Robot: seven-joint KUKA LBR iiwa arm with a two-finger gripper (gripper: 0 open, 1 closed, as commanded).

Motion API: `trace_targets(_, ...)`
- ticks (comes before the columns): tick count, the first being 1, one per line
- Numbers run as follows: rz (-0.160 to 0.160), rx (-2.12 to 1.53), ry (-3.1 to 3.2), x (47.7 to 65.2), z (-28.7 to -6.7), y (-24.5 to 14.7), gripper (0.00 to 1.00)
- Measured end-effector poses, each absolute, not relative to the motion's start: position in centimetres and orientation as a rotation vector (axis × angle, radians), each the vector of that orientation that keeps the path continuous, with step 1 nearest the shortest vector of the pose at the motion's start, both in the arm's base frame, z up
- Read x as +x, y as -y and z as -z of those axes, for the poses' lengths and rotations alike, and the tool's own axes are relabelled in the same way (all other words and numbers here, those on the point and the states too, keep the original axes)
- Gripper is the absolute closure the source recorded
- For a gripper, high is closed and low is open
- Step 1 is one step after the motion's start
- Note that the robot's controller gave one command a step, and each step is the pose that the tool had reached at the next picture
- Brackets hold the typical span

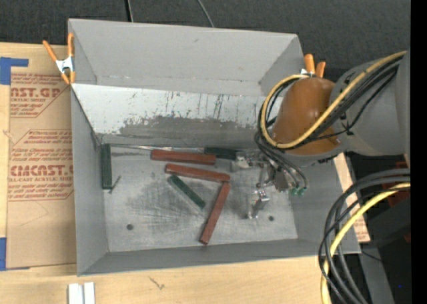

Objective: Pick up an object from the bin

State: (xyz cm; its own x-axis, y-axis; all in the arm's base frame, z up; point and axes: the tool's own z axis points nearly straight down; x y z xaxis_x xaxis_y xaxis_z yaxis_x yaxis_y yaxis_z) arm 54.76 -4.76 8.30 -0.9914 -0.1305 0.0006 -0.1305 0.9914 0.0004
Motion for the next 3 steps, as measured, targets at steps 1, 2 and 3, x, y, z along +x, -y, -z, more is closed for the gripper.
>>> trace_targets(1, 0.0, 0.205, 3.134, 54.8, -8.3, 4.8, 0.0)
trace_targets(2, -0.003, 0.659, 3.067, 54.4, -7.3, -0.1, 1.0)
trace_targets(3, 0.0, 0.662, 3.079, 54.5, -7.2, -0.3, 0.0)
